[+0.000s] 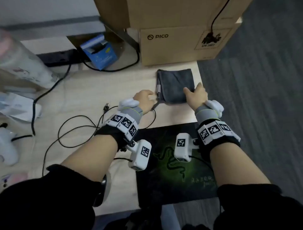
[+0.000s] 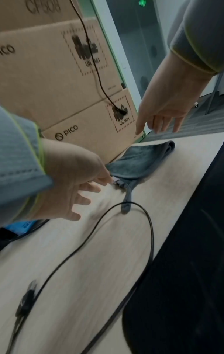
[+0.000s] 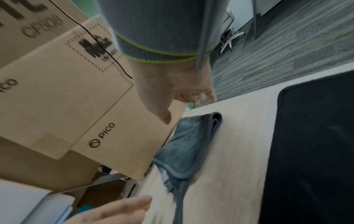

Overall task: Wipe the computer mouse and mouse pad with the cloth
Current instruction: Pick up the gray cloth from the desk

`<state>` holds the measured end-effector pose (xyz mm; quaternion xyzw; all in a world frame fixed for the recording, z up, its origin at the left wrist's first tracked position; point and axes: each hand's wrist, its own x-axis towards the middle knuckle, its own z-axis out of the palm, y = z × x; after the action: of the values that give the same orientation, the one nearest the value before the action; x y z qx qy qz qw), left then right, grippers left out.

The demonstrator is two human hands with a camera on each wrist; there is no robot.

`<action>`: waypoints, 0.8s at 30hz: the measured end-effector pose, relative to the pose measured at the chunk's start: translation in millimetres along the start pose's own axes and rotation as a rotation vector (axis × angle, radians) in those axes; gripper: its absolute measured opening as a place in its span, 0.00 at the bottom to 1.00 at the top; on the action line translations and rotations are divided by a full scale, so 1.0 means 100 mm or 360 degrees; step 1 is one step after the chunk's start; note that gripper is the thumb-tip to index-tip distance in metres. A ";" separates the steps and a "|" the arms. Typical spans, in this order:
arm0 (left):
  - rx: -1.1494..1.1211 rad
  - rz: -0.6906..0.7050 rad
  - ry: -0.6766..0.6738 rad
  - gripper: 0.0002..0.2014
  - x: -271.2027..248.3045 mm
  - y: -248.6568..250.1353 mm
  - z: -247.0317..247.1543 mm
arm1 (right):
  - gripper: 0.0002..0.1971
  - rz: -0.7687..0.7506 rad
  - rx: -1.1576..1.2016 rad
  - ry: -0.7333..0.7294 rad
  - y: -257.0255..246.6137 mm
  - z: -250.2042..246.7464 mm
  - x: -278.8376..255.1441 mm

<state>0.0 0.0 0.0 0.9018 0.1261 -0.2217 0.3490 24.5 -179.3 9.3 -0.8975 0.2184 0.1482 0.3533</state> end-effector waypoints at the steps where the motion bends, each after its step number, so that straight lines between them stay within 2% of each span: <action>1: 0.0031 -0.0028 -0.0038 0.22 0.04 -0.03 0.02 | 0.25 0.0021 0.0011 -0.0019 0.01 0.02 0.04; 5: 0.0217 0.0019 -0.0110 0.22 0.18 -0.21 0.15 | 0.34 0.0074 -0.0102 -0.0040 0.07 0.16 0.26; 7: 0.0266 0.0042 -0.0135 0.24 0.23 -0.22 0.18 | 0.34 0.0112 -0.0195 -0.0009 0.05 0.20 0.34; 10: 0.0354 0.0053 -0.0134 0.26 0.28 -0.21 0.17 | 0.27 0.0190 -0.0003 -0.0050 0.02 0.24 0.39; 14: 0.0404 0.0045 -0.0153 0.27 0.25 -0.16 0.12 | 0.16 0.0162 0.0290 -0.0122 -0.02 0.28 0.31; 17: 0.0476 0.0071 -0.0207 0.30 0.22 -0.20 0.11 | 0.13 0.0075 0.0477 -0.0172 -0.07 0.35 0.16; 19: 0.0483 0.0103 -0.0249 0.32 0.19 -0.23 0.09 | 0.14 -0.0041 0.0595 -0.0199 -0.11 0.40 0.03; 24: 0.0219 0.0294 -0.0213 0.27 0.02 -0.35 0.00 | 0.21 -0.0383 0.0852 -0.0055 -0.23 0.47 -0.37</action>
<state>-11.2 25.9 -21.1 0.9145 0.0035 -0.2565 0.3130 -0.8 -120.7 5.0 -0.7891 0.1356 0.0576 0.5964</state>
